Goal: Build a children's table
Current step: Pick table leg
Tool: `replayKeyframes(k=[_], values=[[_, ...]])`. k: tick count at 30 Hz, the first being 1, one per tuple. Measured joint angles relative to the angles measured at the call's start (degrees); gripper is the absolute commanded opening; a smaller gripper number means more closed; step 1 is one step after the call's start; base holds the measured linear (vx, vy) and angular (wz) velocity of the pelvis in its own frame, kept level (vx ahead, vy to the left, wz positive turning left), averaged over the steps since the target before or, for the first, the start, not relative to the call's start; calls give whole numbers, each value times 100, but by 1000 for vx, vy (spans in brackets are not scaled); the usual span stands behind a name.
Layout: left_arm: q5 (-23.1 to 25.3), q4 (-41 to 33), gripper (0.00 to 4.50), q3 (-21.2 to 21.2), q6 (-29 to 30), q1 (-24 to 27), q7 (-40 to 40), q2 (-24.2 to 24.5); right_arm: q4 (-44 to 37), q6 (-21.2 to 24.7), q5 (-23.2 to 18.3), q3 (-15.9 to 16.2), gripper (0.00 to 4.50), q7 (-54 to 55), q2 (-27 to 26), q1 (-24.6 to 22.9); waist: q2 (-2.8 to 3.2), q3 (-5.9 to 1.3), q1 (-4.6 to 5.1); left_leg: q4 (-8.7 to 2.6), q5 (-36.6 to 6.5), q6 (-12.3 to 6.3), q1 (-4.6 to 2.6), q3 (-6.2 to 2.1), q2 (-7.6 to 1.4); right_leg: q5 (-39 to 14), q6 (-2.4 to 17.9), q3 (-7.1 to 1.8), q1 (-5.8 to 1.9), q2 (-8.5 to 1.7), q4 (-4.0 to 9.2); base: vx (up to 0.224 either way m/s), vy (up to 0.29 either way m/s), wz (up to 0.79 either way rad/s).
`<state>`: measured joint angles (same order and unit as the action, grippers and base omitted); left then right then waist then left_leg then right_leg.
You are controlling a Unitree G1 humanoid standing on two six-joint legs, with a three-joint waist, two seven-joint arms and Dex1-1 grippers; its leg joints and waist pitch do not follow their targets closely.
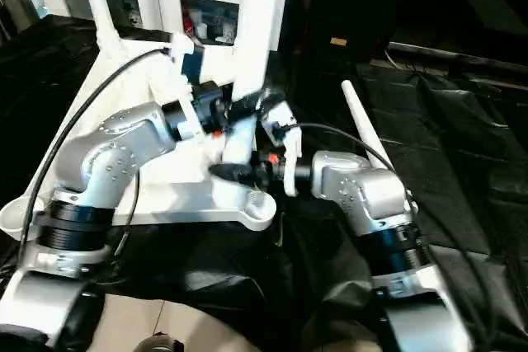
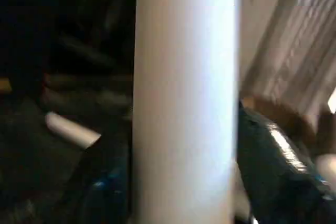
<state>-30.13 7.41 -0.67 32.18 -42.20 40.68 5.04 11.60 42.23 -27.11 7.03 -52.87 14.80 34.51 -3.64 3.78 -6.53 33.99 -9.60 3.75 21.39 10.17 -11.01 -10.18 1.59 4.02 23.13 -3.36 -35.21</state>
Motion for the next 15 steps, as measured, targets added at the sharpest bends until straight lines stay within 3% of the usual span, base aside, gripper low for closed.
replayKeyframes(k=[6,9,11,13,15], values=[[-362,141,301,-688,-393,-12,-243,-150,14,-181,-8,-293,193,468,-232,-94,5,-1,10,0,1,2,-5,-1,0,1,2,1,-1,0,-4,0,0,0],[-409,158,301,-739,-383,3,-99,34,65,-415,64,-421,193,788,-315,-105,24,2,13,1,2,3,-5,-2,0,3,3,0,-2,0,-4,0,0,0],[-215,16,301,-414,-490,191,321,433,123,-623,252,-422,193,1029,-330,-119,32,-4,14,-3,1,3,-8,-2,-1,1,1,0,-2,0,-3,0,0,0],[335,-105,301,277,-748,639,974,1143,256,-803,475,-460,193,1327,-277,-195,55,-15,26,-10,1,3,-17,-1,1,-3,-6,-2,-7,1,-1,0,0,0],[622,-50,301,529,-855,928,1245,1333,341,-823,571,-530,193,1471,-234,-299,60,-8,9,-9,2,6,-9,-1,0,-2,-5,0,-2,1,-3,0,0,0]])
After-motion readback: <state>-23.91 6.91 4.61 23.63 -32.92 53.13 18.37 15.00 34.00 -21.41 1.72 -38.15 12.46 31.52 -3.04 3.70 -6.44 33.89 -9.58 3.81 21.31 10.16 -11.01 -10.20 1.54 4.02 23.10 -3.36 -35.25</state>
